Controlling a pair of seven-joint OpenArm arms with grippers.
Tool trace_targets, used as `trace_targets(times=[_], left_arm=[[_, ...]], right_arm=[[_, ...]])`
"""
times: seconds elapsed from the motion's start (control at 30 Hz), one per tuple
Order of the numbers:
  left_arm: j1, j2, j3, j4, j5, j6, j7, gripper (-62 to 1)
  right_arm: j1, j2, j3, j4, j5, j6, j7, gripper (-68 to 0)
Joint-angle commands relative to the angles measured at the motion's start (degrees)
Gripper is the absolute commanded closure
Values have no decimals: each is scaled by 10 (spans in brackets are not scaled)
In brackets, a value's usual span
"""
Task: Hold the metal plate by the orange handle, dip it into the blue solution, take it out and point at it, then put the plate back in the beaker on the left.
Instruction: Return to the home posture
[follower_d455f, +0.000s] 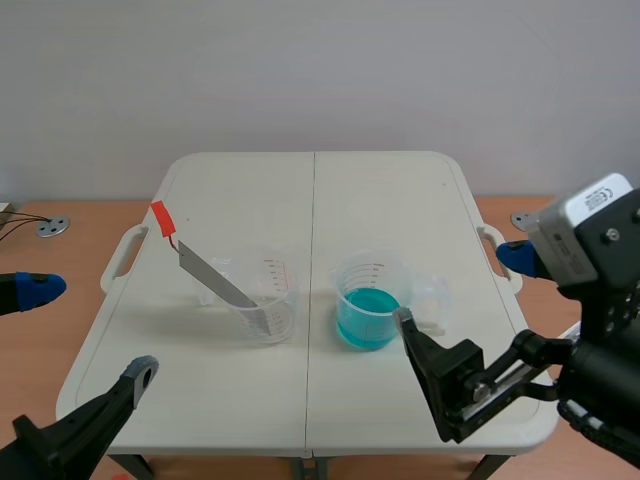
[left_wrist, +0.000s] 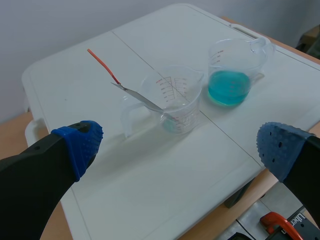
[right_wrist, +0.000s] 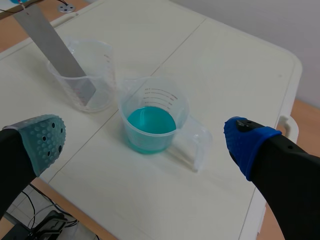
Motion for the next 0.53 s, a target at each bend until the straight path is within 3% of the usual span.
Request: trace_targets(times=[0.0,0.5], left_arm=[[-2,3,-7,3,-7,1,-9,-623],[-2,3,-7,3,-7,1,-7,-623]], right_arm=[[1,3,3,11,6,-3,8,-664],[-17,3,3,11,6,-15,24,-663]])
